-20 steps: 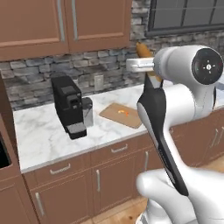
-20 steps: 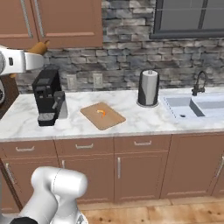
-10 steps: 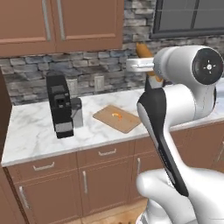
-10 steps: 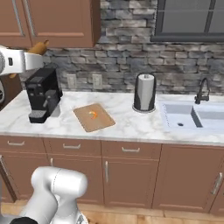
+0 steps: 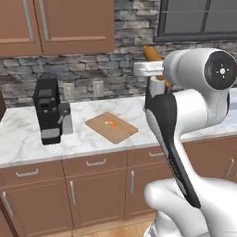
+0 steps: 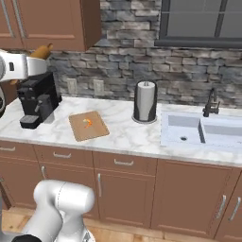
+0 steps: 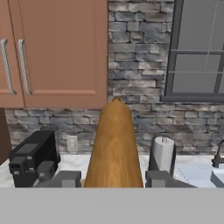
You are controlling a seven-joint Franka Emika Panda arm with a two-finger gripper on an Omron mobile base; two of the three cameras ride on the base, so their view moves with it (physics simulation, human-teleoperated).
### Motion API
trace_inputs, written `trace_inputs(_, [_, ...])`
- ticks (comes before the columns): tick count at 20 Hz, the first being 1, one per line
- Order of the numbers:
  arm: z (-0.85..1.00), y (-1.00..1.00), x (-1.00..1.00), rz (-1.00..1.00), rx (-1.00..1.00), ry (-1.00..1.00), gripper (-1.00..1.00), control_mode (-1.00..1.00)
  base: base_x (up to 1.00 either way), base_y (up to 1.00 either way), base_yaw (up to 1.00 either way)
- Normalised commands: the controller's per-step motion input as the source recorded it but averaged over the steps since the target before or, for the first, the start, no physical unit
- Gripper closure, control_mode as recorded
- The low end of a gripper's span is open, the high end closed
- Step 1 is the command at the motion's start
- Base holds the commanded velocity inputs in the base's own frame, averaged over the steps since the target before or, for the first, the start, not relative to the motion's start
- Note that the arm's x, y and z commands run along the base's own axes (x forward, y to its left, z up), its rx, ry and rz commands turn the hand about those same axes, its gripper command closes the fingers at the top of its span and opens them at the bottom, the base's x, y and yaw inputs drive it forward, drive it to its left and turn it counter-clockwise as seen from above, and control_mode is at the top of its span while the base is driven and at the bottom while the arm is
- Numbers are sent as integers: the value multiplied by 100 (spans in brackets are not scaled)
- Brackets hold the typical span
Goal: Open the cabinet, retrieve the rolling pin, and place it next to the meat on the cutting board to prepare for tenderizing.
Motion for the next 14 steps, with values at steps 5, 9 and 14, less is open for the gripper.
trace_inputs(5, [0,0,0,0,0,0,100,100,3,-53,23])
trace_inputs(9, [0,0,0,0,0,0,100,100,-12,-41,31])
trace_inputs(14, [0,0,0,0,0,0,100,100,-1,-50,32])
